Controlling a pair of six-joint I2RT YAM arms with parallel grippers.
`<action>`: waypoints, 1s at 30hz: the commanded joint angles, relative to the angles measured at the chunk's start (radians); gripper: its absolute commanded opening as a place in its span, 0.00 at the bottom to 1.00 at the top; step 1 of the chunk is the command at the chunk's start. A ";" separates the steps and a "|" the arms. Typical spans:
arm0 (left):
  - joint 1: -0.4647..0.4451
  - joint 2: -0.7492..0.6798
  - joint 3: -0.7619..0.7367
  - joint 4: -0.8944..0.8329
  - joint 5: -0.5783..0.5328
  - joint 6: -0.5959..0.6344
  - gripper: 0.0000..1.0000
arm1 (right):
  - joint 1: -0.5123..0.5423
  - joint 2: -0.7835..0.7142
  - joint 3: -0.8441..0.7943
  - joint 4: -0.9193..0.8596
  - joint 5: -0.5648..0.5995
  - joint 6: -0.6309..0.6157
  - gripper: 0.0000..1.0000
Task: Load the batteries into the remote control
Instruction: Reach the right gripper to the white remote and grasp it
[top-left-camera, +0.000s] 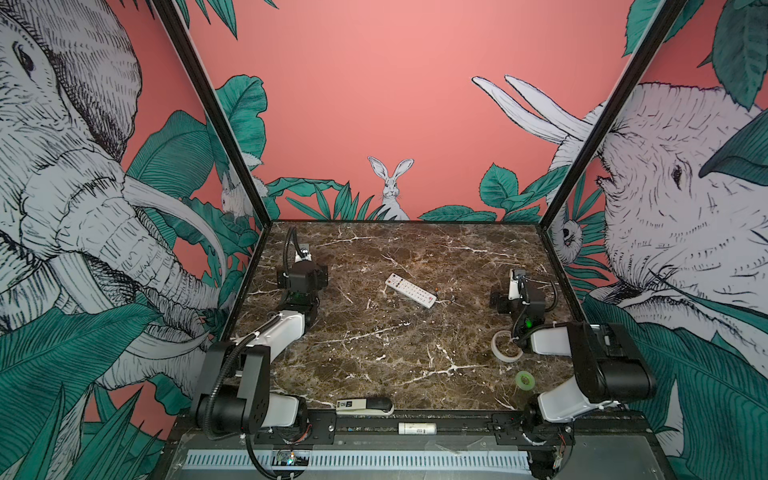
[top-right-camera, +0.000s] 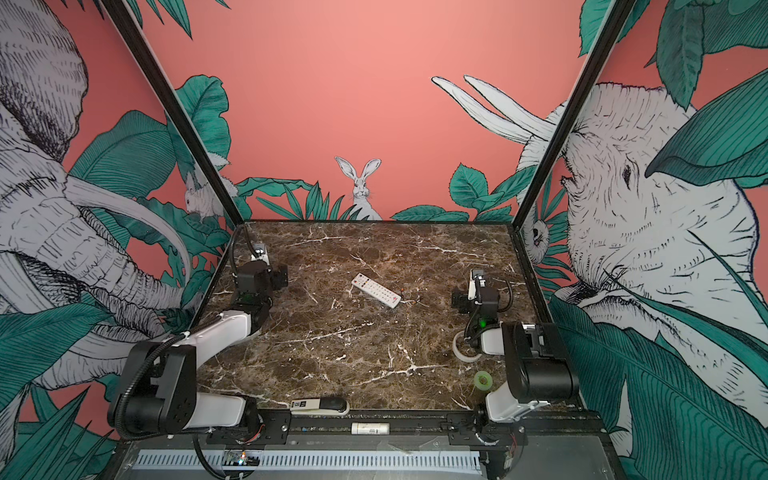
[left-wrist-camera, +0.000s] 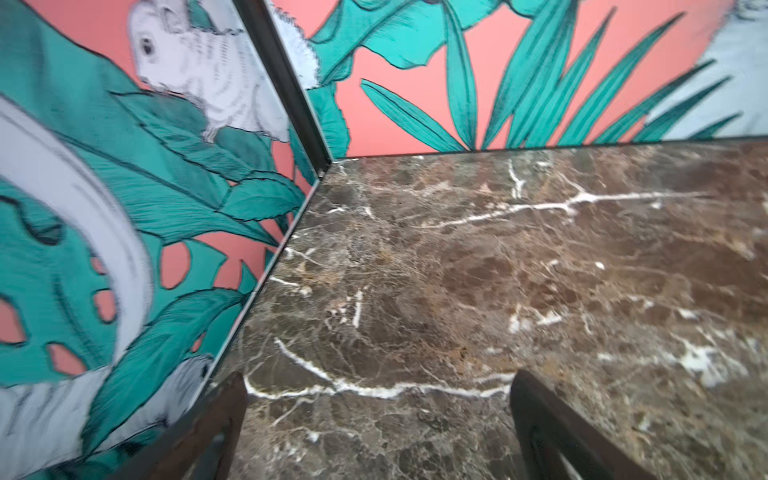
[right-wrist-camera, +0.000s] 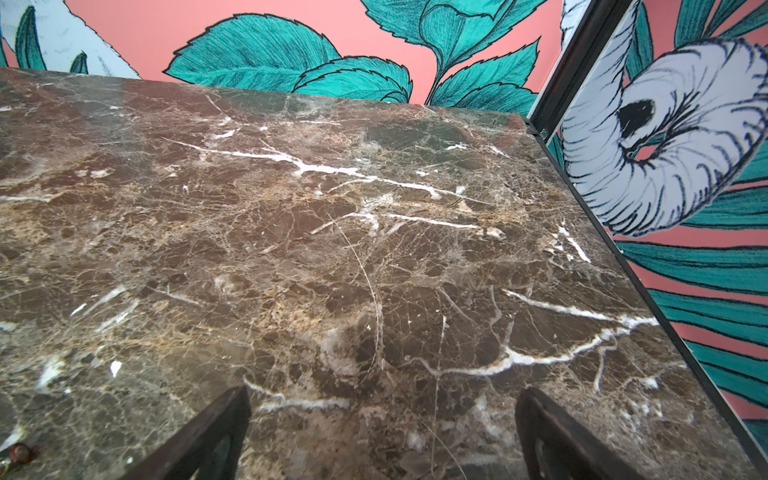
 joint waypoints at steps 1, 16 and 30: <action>-0.031 -0.031 0.116 -0.335 -0.116 -0.126 1.00 | 0.048 -0.074 0.116 -0.201 -0.009 -0.072 0.99; -0.076 -0.145 0.371 -0.926 0.384 -0.355 1.00 | 0.427 0.107 0.636 -0.927 -0.257 -0.243 0.99; -0.075 -0.366 0.303 -1.034 0.640 -0.277 1.00 | 0.544 0.397 0.958 -1.163 -0.278 -0.252 0.99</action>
